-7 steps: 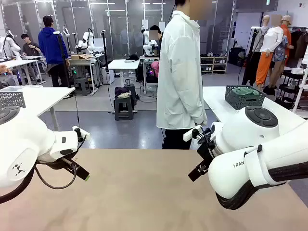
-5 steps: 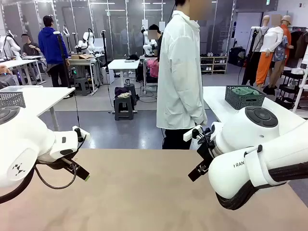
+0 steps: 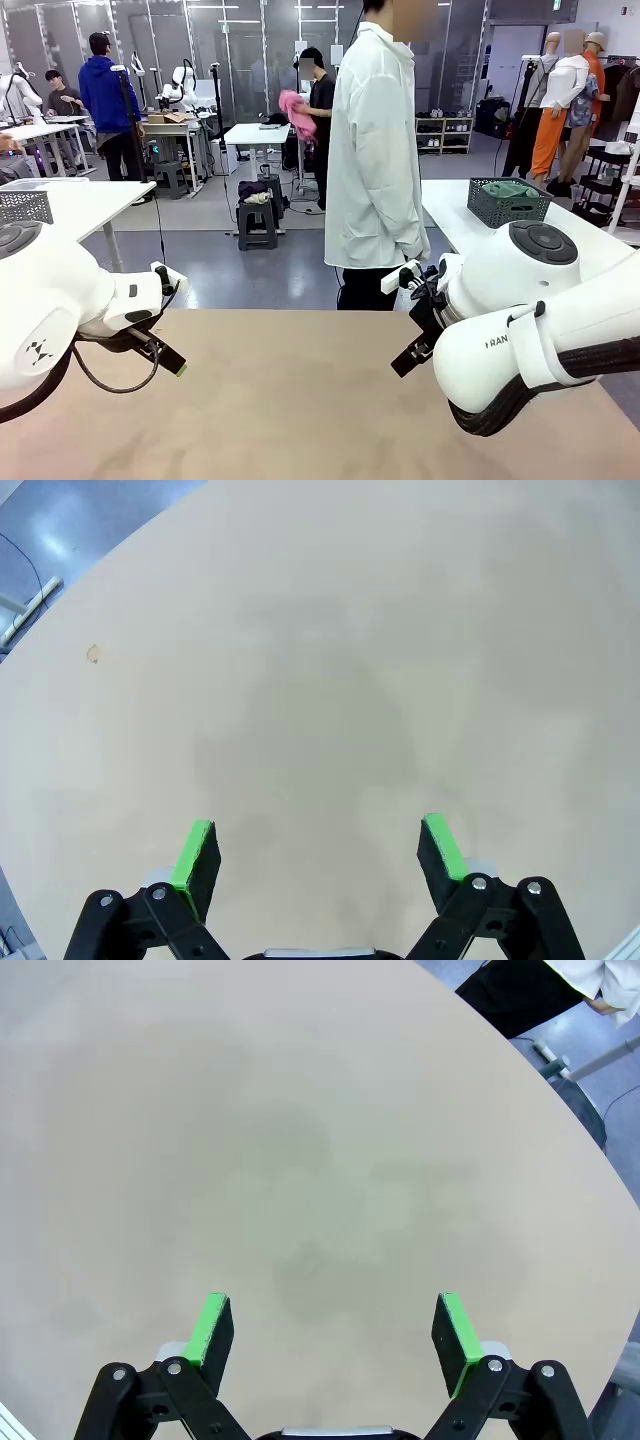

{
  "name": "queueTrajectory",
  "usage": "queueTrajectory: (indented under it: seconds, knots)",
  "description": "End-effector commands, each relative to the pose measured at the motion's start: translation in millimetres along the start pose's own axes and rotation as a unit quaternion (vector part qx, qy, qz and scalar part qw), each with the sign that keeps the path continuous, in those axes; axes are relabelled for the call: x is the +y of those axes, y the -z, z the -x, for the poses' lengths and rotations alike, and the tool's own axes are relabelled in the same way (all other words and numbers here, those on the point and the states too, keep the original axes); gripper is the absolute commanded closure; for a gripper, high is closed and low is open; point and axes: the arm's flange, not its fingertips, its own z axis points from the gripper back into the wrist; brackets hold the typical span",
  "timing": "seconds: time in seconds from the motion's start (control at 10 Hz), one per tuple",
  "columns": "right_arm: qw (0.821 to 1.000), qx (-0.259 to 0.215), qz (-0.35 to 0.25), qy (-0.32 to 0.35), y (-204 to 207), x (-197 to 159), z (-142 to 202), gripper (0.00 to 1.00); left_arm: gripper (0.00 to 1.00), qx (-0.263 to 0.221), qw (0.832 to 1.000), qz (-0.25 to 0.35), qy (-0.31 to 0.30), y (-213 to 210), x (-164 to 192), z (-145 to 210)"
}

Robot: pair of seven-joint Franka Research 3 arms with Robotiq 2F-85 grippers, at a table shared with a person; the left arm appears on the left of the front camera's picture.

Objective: Fold the towels and place them in the basket.
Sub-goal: When a person lays out a Towel with hook on the table, fold it in half twice.

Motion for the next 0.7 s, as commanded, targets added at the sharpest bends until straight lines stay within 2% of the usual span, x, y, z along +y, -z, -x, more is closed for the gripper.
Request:
queueTrajectory:
  seconds: [0.0, 0.4, 0.6]
  knots:
    - [1.000, 0.000, 0.000, 0.001, 0.0, -0.1, 0.0, 0.00, 0.00, 0.000, 1.000, 0.000, 0.000, 0.0, 0.3, 0.1]
    - [1.000, 0.000, 0.000, 0.000, 0.0, 0.0, 0.0, 0.00, 0.00, 0.000, 1.000, 0.000, 0.000, 0.0, 0.0, 0.0]
    - [0.999, -0.023, -0.001, -0.024, -15.1, -12.7, 0.0, 0.00, 0.00, -0.020, 0.999, 0.023, 0.023, -8.4, 15.9, -1.2]
